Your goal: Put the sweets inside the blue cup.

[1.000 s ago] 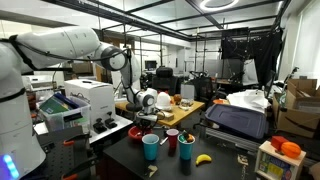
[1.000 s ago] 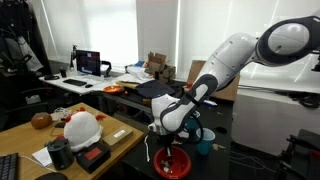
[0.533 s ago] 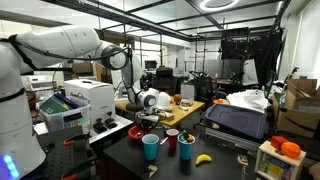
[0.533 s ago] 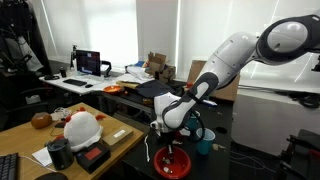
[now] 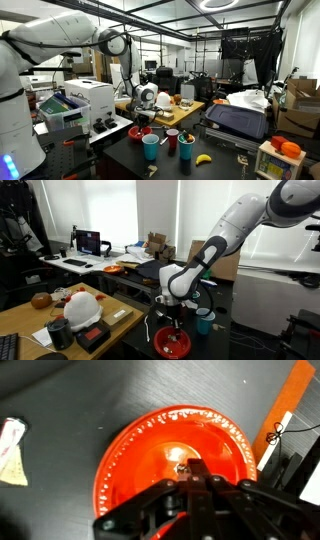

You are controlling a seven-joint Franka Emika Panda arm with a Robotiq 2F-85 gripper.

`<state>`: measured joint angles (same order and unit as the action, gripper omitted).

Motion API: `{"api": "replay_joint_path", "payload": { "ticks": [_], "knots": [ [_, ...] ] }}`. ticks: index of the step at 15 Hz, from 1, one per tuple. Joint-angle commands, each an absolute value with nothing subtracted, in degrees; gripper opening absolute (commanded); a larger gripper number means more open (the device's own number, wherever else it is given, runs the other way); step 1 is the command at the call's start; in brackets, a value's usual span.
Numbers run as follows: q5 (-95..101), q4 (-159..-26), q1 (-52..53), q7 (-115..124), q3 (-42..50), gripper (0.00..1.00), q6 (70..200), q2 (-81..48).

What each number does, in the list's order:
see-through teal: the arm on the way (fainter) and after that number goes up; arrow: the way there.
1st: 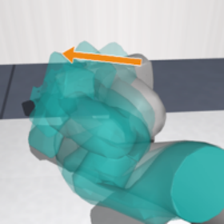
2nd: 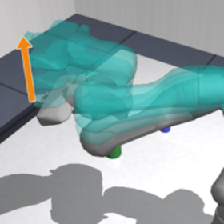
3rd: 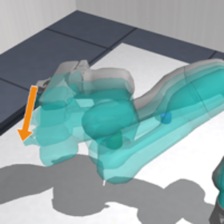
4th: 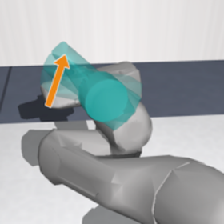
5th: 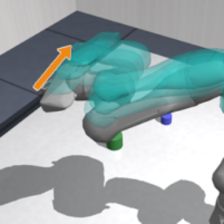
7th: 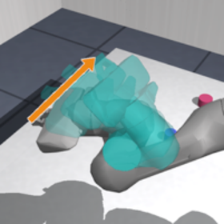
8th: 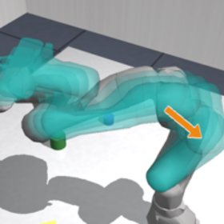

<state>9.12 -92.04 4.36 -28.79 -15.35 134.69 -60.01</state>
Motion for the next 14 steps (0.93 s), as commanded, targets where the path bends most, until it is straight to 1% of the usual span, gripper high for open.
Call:
{"api": "replay_joint_path", "payload": {
  "ticks": [1,8,14],
  "knots": [
    [6.54,-101.73,2.75,-27.51,-16.95,0.0,135.28,-51.17],
    [5.3,-112.09,2.34,-21.86,-13.86,0.0,135.4,-39.78],
    [5.32,-117.77,2.14,-17.08,-10.07,0.0,135.56,-34.65]
  ]
}}
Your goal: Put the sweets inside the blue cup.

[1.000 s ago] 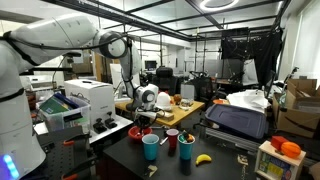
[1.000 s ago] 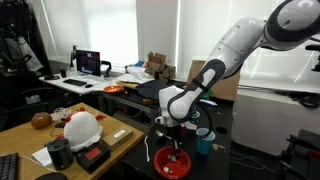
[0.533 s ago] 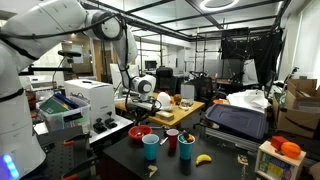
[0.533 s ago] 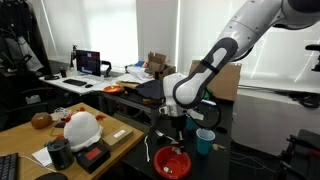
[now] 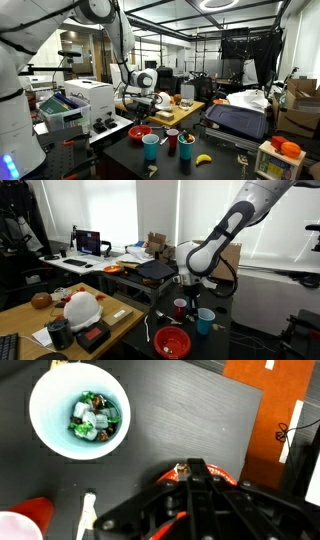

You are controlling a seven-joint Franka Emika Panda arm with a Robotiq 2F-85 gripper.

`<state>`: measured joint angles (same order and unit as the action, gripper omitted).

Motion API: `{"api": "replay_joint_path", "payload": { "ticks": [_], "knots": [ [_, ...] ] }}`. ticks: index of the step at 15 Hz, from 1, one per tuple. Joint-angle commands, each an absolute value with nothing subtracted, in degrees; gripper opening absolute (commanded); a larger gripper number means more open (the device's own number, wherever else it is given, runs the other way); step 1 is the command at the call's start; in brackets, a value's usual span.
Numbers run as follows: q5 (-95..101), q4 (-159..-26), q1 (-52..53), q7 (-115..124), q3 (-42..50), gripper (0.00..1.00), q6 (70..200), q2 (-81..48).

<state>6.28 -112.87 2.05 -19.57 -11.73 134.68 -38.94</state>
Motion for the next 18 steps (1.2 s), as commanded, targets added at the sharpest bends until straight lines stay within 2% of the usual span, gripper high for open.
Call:
{"api": "replay_joint_path", "payload": {
  "ticks": [1,18],
  "knots": [
    [5.38,-118.37,2.16,-16.29,-9.46,0.0,135.62,-34.18],
    [7.6,-121.64,2.88,-3.05,1.03,0.0,140.77,-33.67]
  ]
}}
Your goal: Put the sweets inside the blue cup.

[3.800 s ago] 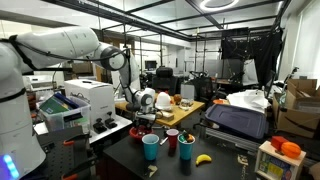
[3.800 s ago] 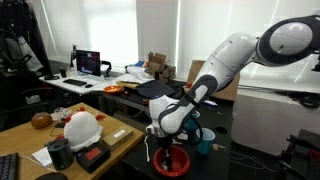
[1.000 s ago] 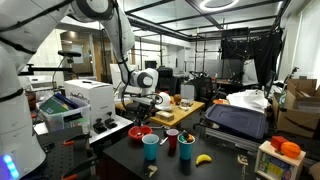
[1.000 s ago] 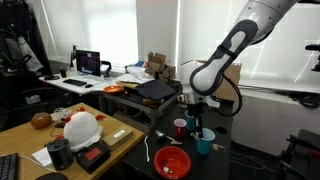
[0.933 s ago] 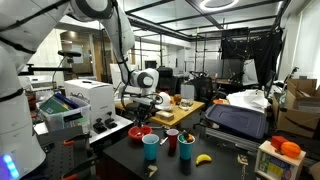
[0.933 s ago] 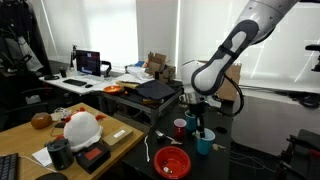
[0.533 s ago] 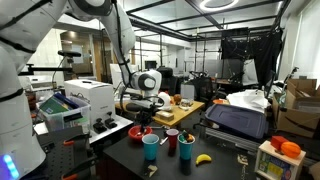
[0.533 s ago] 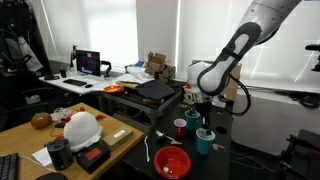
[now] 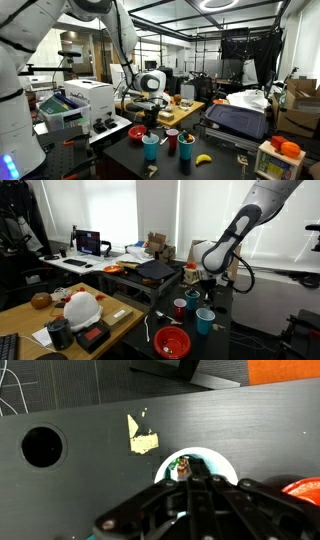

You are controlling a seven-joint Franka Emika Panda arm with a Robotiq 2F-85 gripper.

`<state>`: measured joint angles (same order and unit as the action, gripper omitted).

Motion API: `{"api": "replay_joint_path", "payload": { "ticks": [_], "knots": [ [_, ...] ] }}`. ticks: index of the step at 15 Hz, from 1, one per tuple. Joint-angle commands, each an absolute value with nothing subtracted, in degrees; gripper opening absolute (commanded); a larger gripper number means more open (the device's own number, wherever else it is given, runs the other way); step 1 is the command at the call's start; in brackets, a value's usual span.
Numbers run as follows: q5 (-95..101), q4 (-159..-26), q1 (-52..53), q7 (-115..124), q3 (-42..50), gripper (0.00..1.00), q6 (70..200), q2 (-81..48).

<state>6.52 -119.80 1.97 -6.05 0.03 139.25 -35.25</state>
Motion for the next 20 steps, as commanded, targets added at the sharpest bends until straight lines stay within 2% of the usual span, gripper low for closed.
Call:
{"api": "replay_joint_path", "payload": {
  "ticks": [1,3,4,6,12,15,20],
  "knots": [
    [7.75,-121.46,3.11,-2.28,1.26,0.0,140.89,-33.89],
    [7.54,-121.16,3.11,-1.54,1.16,0.0,140.62,-34.18],
    [7.25,-121.11,2.91,-1.85,0.82,0.26,140.35,-34.2],
    [6.52,-121.33,2.43,-2.46,0.2,0.34,140.25,-33.85],
    [5.55,-121.46,2.75,-2.94,-1.59,0.8,141.02,-31.57],
    [6.78,-119.23,5.23,-2.18,-2.47,0.99,140.33,-31.86],
    [8.4,-114.91,9.38,-2.96,-4.14,1.0,140.35,-35.03]
  ]
}}
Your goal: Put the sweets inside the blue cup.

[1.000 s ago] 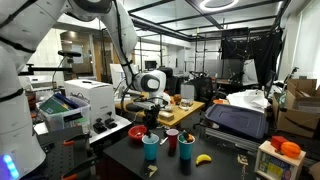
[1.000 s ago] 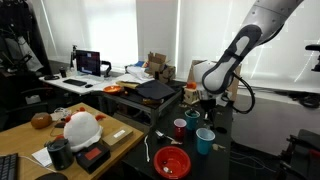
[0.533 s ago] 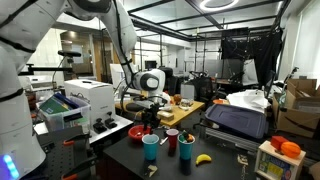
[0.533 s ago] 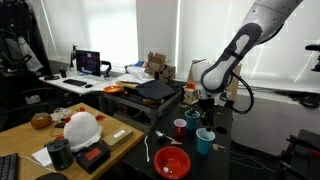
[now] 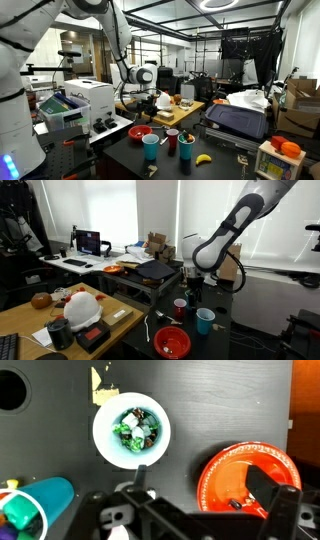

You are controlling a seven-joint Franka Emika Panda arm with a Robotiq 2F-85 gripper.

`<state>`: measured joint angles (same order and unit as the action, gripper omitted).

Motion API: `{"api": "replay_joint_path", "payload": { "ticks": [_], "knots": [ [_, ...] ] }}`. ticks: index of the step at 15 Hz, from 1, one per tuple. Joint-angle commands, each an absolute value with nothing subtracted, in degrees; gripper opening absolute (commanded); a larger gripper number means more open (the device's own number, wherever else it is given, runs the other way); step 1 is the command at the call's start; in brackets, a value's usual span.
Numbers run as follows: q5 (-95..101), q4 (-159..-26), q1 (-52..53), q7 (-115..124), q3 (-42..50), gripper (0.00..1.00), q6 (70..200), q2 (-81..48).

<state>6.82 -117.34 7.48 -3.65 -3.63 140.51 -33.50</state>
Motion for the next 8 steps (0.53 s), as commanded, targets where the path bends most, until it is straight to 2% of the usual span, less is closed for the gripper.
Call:
{"api": "replay_joint_path", "payload": {
  "ticks": [1,8],
  "knots": [
    [8.52,-114.27,9.99,-3.08,-4.36,1.0,140.48,-35.55],
    [8.23,-109.4,12.07,-2.34,-5.17,1.0,141.56,-40.9]
  ]
}}
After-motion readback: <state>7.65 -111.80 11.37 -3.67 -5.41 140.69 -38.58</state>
